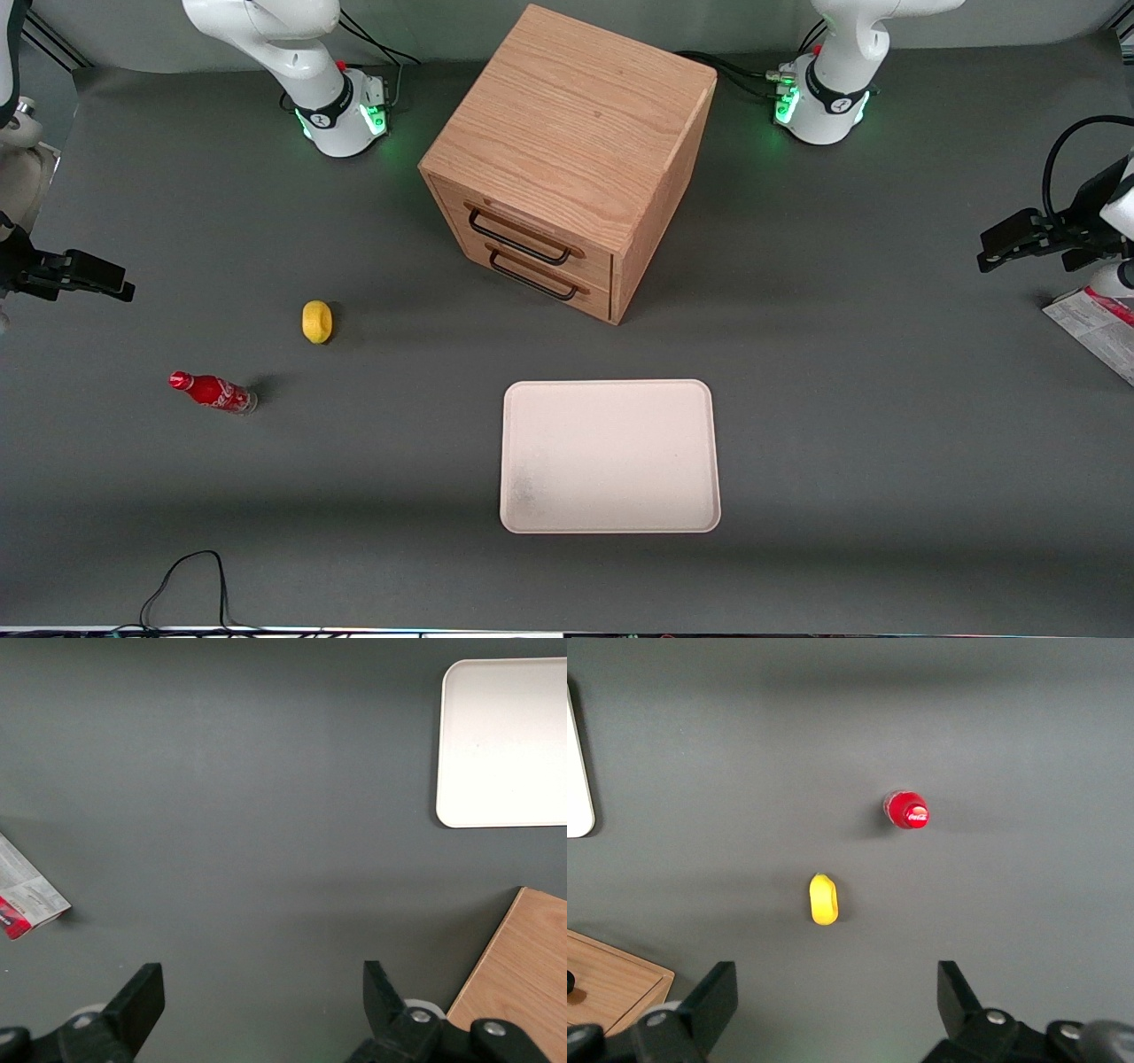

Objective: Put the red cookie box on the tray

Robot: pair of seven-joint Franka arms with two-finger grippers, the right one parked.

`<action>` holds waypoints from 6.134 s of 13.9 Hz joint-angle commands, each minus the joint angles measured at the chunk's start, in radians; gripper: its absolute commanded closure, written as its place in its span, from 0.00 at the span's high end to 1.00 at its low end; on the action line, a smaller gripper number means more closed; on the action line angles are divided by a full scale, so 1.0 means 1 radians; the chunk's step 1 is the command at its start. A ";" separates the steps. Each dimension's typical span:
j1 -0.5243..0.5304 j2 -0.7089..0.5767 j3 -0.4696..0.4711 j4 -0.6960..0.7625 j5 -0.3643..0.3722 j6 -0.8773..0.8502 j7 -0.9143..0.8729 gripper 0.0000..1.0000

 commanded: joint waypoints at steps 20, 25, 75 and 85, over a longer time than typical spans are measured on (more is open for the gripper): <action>0.619 0.171 0.002 0.085 0.052 0.074 0.415 1.00; 0.742 0.279 0.002 0.208 0.049 0.076 0.621 1.00; 0.744 0.445 -0.034 -0.040 -0.025 0.494 -0.109 0.00; 0.735 0.377 -0.039 0.416 0.038 -0.018 -0.088 0.00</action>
